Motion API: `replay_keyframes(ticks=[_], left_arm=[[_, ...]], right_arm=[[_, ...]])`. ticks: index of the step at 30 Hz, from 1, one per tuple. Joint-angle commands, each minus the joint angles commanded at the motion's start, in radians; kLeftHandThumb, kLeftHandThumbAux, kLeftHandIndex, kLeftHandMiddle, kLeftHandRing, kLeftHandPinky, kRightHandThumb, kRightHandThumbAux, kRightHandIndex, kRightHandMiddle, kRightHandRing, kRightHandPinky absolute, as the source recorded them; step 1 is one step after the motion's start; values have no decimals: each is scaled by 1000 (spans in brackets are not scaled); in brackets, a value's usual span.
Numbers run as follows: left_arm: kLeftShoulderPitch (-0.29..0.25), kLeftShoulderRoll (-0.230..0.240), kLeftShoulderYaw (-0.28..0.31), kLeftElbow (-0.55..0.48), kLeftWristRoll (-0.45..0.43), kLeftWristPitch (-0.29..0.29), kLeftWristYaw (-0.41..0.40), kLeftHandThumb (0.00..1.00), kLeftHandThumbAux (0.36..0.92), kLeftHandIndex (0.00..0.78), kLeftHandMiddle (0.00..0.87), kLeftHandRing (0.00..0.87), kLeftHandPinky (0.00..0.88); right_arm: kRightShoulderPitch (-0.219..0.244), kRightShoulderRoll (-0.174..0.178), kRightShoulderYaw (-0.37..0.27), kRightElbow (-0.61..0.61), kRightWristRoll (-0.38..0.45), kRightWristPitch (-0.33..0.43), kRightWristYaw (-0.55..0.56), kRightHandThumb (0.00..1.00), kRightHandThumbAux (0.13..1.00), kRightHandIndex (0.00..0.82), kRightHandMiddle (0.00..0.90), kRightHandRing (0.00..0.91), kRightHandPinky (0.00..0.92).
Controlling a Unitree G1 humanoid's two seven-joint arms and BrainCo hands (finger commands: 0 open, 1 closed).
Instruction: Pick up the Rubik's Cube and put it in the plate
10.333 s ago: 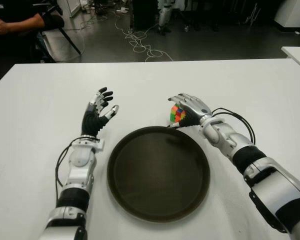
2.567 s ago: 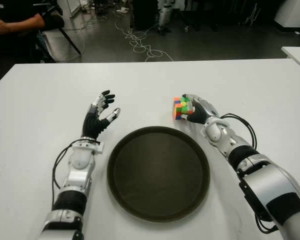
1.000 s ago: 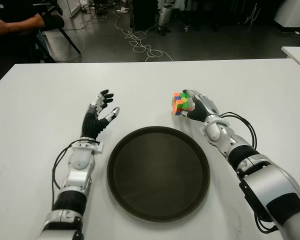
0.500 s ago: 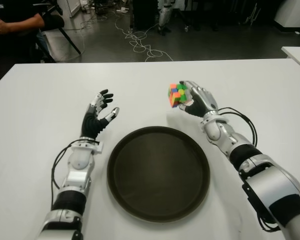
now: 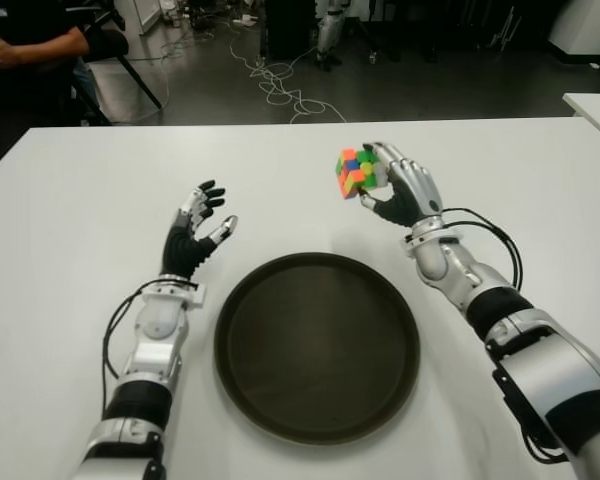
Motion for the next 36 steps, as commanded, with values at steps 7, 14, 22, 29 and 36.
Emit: replay_keyframes(ticks=[7, 14, 22, 29, 36], left_arm=[[-5, 2, 4, 18, -5, -21, -2, 49, 676, 138, 202, 163, 106], [-13, 0, 11, 36, -16, -30, -8, 48, 687, 140, 204, 162, 110], [-15, -7, 18, 27, -26, -12, -7, 38, 707, 143, 212, 168, 103], [-13, -15, 24, 14, -33, 13, 0, 37, 707, 143, 213, 164, 94], [-13, -17, 25, 9, -34, 20, -1, 44, 708, 138, 208, 158, 90]], right_arm=[[56, -30, -32, -149, 13, -50, 30, 689, 731, 422, 568, 589, 597], [128, -54, -44, -290, 29, -143, 81, 689, 731, 423, 574, 607, 627], [177, -87, -48, -409, 105, -223, 291, 689, 731, 424, 609, 644, 660], [193, -106, -51, -450, 186, -262, 468, 688, 731, 424, 601, 634, 651], [196, -126, -55, -472, 259, -282, 633, 688, 729, 427, 633, 648, 644]])
